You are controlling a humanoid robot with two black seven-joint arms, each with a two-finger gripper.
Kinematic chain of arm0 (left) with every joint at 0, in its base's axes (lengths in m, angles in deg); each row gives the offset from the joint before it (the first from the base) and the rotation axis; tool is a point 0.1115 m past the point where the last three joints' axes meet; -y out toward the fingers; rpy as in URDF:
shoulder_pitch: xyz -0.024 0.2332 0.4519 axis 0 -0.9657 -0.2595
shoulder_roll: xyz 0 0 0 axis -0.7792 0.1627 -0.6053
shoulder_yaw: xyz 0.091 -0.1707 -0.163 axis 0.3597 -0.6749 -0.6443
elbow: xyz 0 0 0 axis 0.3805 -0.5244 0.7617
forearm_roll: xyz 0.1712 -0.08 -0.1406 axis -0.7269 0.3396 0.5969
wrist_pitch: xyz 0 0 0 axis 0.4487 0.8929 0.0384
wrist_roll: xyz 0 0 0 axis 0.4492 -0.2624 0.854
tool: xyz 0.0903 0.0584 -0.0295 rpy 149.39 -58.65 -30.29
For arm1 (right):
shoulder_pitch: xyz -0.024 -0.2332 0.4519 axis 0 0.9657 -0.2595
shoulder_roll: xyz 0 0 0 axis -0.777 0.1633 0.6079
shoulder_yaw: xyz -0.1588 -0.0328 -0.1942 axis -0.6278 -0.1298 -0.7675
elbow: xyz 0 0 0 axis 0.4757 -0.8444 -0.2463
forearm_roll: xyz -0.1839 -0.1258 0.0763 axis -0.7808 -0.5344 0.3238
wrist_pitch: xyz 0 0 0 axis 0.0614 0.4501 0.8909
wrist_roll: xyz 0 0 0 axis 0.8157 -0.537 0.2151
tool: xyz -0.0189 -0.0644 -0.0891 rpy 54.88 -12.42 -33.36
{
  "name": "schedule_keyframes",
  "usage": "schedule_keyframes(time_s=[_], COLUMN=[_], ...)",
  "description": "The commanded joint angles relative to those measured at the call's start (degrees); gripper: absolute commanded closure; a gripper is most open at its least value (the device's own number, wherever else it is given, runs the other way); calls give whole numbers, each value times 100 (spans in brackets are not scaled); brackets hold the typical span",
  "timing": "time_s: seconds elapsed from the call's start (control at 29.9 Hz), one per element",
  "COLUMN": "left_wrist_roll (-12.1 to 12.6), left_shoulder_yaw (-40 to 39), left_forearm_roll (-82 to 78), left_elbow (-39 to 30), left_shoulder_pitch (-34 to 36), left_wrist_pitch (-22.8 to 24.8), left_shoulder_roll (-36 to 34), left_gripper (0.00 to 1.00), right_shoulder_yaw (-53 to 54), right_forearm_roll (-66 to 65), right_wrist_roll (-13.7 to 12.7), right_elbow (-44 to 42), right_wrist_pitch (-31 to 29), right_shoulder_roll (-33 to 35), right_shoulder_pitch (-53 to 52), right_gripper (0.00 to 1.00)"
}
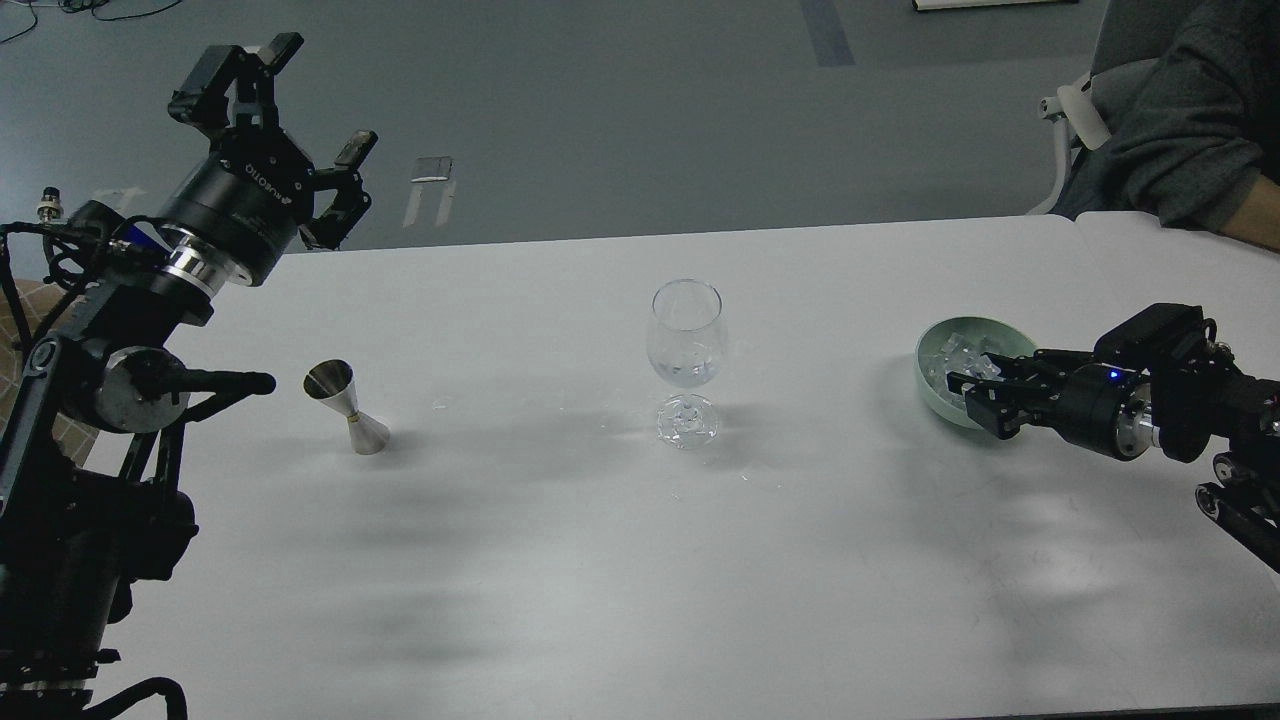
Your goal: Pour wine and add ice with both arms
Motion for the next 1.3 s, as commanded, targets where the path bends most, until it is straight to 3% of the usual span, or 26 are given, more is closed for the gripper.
schedule_keyframes(time_s=[0.0, 0.07, 0.1, 0.17, 0.33, 0.6, 0.8, 1.07, 1.27], left_wrist_roll=[0, 0, 0, 0, 0, 0, 9, 9, 18], left_shoulder_yaw=[-9, -9, -9, -9, -9, -9, 0, 0, 8], left_forearm_roll=[0, 0, 0, 0, 0, 0, 0, 0, 0], left_elbow=[0, 0, 0, 0, 0, -9, -9, -9, -9], left_shoulder_pitch=[-1, -1, -1, 8, 8, 17, 52, 61, 78], left_wrist_pitch=[0, 0, 0, 0, 0, 0, 0, 0, 0], left_shoulder_roll=[4, 4, 13, 13, 13, 30, 57, 66, 66], left_gripper=[2, 2, 2, 2, 2, 2, 3, 3, 2], right_shoulder_yaw=[0, 0, 0, 9, 26, 263, 396, 334, -403], right_forearm_roll=[-137, -137, -137, -137, -129, -14, 547, 750, 812], right_wrist_roll=[1, 1, 1, 1, -48, -66, -66, -75, -83], right_elbow=[1, 1, 1, 18, 194, 1810, 3023, 3376, 3367], right_wrist_pitch=[1, 1, 1, 1, 168, 89, -516, -1255, -1721], right_shoulder_roll=[8, 8, 25, 51, 350, 1878, 2732, 2671, 1845], right_shoulder_pitch=[12, 12, 12, 12, -50, -331, -1260, -2764, -3846], right_gripper=[79, 86, 94, 100, 100, 100, 100, 100, 100])
